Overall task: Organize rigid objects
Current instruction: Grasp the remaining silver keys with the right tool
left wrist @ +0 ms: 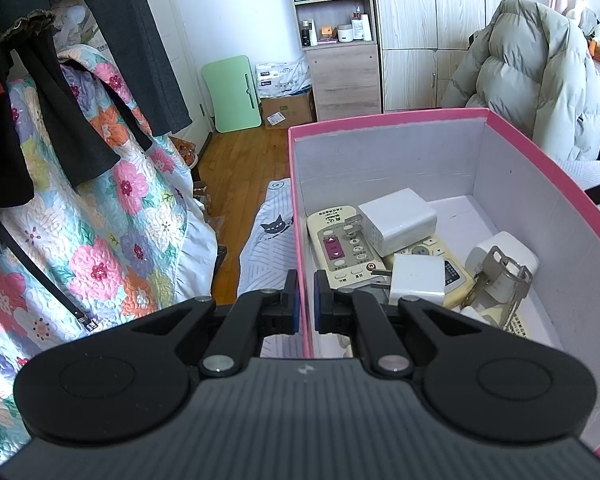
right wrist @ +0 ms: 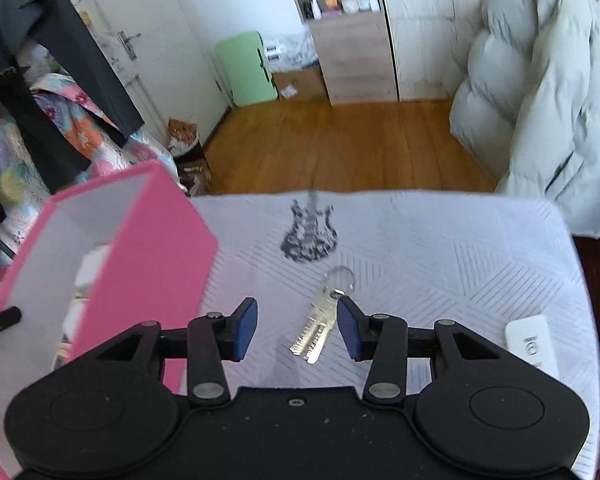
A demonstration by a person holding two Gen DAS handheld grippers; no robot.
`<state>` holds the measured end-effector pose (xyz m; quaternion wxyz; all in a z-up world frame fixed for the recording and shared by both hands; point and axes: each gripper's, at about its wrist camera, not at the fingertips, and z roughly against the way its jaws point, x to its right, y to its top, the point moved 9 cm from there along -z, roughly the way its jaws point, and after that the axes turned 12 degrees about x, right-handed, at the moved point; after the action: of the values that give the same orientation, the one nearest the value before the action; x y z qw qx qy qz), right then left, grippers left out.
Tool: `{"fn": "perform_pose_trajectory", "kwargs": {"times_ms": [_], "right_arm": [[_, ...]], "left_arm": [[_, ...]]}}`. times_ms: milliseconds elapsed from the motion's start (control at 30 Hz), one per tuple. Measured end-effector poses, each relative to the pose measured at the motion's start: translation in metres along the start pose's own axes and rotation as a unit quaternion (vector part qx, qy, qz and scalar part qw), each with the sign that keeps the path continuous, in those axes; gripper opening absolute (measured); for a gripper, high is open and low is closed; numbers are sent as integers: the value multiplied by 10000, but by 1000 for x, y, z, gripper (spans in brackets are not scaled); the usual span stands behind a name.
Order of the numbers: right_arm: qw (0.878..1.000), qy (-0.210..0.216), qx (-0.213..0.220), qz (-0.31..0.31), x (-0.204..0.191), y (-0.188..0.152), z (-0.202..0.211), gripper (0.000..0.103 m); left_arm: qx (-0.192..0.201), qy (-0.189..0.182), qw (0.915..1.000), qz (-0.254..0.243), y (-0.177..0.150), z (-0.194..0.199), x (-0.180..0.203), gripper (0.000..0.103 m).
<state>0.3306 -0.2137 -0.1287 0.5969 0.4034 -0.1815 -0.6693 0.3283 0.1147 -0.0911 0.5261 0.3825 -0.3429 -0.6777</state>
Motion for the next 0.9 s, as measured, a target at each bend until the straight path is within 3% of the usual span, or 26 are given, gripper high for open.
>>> {"fn": "perform_pose_trajectory", "kwargs": {"times_ms": [200,333,367,433,467,500,533,567,900], "right_arm": [[9993,-208,55,312,2,-12,-32,63],[9938,-428,342,969,-5,-11,-48,70],[9907,-538,410,1184,-8,-12,-49,66],[9886,-520,576,1294,-13,-13,-48,36],[9899,-461,595,1206,-14,-12,-46,27],[9903,-487,619,1145,-13,-11,-45,27],[9899,-487,751,1099,-13,-9,-40,13],[9897,-414,884,1048,-14,-7,-36,9],[9834,-6,1638,784,-44,10,18,5]], "left_arm": [[-9,22,10000,-45,1,0,-1,6],[-8,22,10000,-43,1,0,-3,6],[-10,20,10000,-45,1,0,-3,6],[-15,16,10000,-45,0,-1,-5,6],[-14,22,10000,-53,0,-1,-5,6],[-13,25,10000,-54,0,-1,-5,6],[-11,18,10000,-44,1,-1,-5,6],[-9,8,10000,-26,1,-1,-5,6],[-9,10,10000,-21,0,0,-7,6]]}}
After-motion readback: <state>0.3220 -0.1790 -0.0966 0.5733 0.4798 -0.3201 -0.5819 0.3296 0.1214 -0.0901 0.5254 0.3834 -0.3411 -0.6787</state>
